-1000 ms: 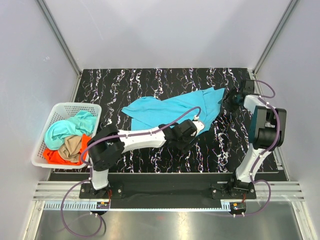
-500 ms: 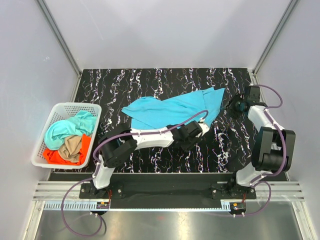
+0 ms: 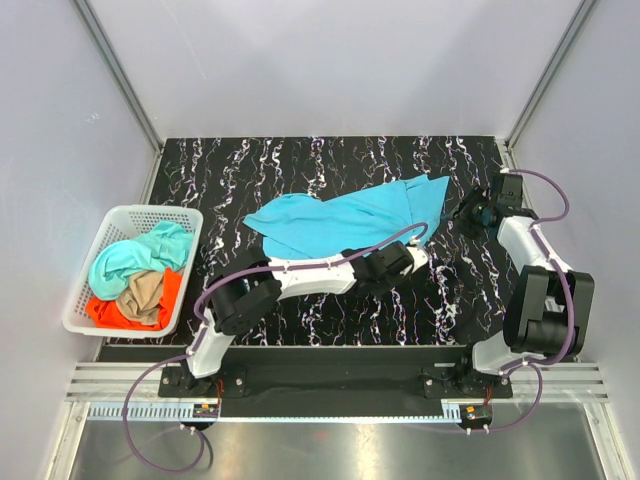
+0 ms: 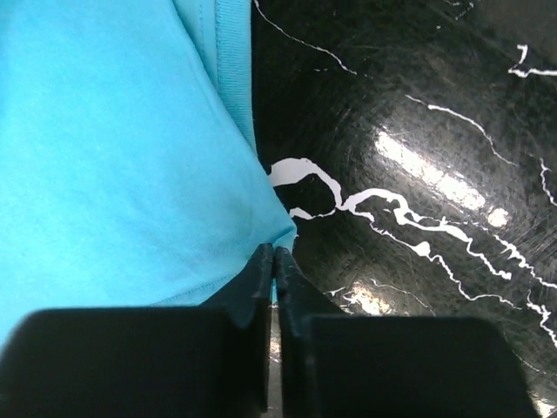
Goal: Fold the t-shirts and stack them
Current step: Flatten the tshirt out
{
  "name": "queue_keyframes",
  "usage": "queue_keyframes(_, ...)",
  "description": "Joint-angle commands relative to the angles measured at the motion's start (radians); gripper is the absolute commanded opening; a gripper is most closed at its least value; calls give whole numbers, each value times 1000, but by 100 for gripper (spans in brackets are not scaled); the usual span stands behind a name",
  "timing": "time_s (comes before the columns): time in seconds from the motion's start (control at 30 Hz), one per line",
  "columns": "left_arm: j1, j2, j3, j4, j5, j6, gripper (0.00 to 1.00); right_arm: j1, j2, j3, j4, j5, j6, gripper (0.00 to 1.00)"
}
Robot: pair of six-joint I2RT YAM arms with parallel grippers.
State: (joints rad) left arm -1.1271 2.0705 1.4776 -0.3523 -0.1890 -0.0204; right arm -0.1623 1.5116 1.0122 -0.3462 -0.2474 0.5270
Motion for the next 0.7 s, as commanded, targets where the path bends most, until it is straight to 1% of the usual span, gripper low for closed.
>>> queue_keyframes(0.0,-7,-10,59,-13,-50,-3,0,-2,-37,-18,4,-15,-15,53)
queue_keyframes(0.17,10,-85,99,-39,-99,-35,0,0,-48,-75,44,-72,28,54)
queue_keyframes(0.27,52,-121,128,-71,-165,-49,0,3,-70,-116,64,-119,65,52)
queue_keyframes(0.33,87,-145,147,-108,-220,-61,0,36,-77,-147,76,-131,86,52)
queue_keyframes(0.37,140,-154,164,-115,-233,-68,0,58,-83,-155,73,-122,106,53)
queue_keyframes(0.4,171,-162,177,-140,-240,-78,0,81,-86,-167,70,-115,119,54)
queue_keyframes(0.43,205,-173,194,-154,-242,-98,0,134,-88,-172,67,-106,131,55)
queue_keyframes(0.47,272,-177,229,-166,-241,-108,0,157,-91,-178,69,-95,152,56)
queue_keyframes(0.5,308,-185,245,-183,-234,-116,0,199,-96,-190,66,-72,166,56)
queue_keyframes(0.53,340,-190,260,-188,-209,-128,0,255,-99,-199,76,-64,180,56)
queue_keyframes(0.57,396,-194,286,-191,-196,-133,0,277,-106,-213,88,-64,223,56)
queue_keyframes(0.67,481,-213,326,-179,-156,-135,0,355,-120,-274,131,-52,307,56)
